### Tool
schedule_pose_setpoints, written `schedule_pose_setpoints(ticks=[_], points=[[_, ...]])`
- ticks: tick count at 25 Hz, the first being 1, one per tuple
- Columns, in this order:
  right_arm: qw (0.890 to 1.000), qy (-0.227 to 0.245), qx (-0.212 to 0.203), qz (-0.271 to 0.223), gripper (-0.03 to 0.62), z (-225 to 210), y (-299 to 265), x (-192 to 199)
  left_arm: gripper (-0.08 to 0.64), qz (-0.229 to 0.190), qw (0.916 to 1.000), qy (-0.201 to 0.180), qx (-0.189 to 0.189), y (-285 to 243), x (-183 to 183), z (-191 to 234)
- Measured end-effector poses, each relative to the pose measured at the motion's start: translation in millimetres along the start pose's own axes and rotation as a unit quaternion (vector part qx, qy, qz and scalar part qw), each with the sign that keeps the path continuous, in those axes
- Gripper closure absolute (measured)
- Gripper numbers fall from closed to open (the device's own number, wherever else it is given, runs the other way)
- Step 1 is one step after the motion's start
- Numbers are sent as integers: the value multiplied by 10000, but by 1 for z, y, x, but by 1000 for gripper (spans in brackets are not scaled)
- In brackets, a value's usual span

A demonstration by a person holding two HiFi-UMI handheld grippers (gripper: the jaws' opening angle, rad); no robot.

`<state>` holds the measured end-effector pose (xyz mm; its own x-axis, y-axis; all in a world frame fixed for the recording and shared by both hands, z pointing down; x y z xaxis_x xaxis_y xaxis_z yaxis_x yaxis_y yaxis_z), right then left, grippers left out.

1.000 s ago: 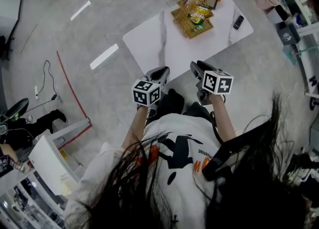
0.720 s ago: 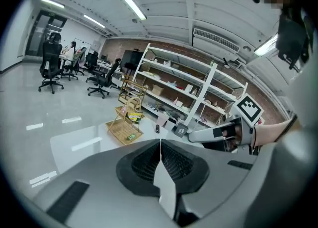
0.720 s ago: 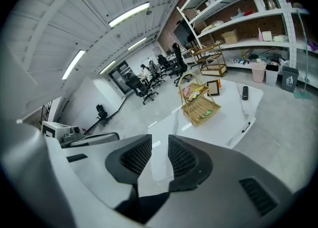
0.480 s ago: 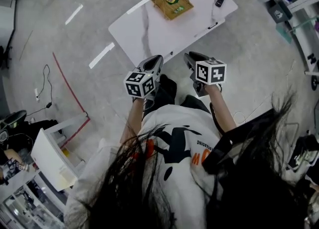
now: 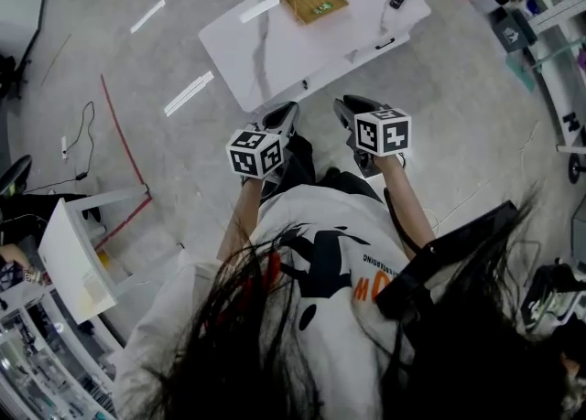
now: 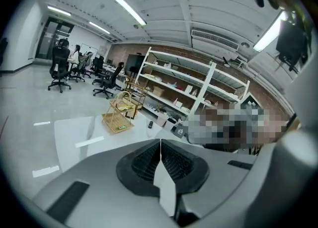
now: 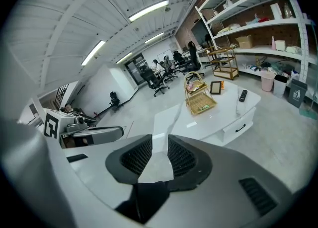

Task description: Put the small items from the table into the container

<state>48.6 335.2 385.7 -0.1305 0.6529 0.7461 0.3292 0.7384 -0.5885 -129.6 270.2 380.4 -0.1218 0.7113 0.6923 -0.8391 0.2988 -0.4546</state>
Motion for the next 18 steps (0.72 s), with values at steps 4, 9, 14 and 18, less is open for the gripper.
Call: schedule_pose_setpoints(ticks=[4,9,14,18], points=[[10000,67,-62,5,485,0,10,7,554,-99,9999,-61,-58,5,2,-10],[9997,217,-149,-1,485,6,16,7,554,-158,9998,-30,-137,12,7,-15],[9994,300,-166,9,485,7,22,13,554,-163,9998,-43,-135,14,15,-20],[9994,311,-175,27,485,9,25,18,554,-153,9998,-36,-134,17,20,-22]])
Point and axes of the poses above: the fingertips, and each gripper's own axes: y backward along the fingers, z to its left, x out of its underside, the point moved 7 cm from there along y, backward along the fingers, and after that the axes turned 13 degrees about y, right-handed, at the moved point
